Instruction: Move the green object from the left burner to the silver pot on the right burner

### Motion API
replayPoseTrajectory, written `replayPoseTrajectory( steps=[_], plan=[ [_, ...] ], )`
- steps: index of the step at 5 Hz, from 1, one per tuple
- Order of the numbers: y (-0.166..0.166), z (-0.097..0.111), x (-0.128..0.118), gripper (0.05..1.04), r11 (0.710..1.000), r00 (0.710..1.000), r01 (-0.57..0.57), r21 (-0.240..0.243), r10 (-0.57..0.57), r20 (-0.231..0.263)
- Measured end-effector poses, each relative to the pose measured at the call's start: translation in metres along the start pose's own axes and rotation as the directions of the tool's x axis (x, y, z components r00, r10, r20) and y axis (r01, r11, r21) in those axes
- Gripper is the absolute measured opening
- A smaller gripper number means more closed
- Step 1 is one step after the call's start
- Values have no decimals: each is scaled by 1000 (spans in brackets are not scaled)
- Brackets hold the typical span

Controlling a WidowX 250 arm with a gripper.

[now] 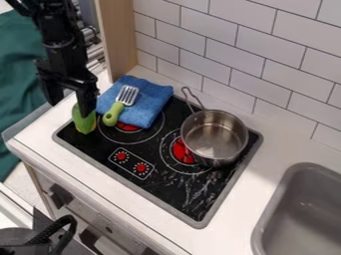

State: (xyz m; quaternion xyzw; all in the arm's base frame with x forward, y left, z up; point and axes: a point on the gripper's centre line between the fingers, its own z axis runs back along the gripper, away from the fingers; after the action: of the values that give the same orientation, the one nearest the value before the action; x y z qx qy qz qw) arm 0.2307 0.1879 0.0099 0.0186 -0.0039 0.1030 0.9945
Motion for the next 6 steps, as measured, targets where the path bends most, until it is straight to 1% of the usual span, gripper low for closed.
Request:
replayPoseTrajectory(
  steps=[2, 3, 4, 5, 6],
  plan=[
    [-1, -33, -1, 1009, 999, 998, -4, -38, 2, -62],
    [2, -37, 1, 952, 999, 998, -17, -37, 15, -56],
    [3, -37, 3, 656, 999, 999, -23, -34, 22, -44],
    [4, -28, 0, 360, 999, 999, -44, -24, 44, -23],
    [9, -14, 0, 145, 998, 998, -61, -9, 61, 14]
  ],
)
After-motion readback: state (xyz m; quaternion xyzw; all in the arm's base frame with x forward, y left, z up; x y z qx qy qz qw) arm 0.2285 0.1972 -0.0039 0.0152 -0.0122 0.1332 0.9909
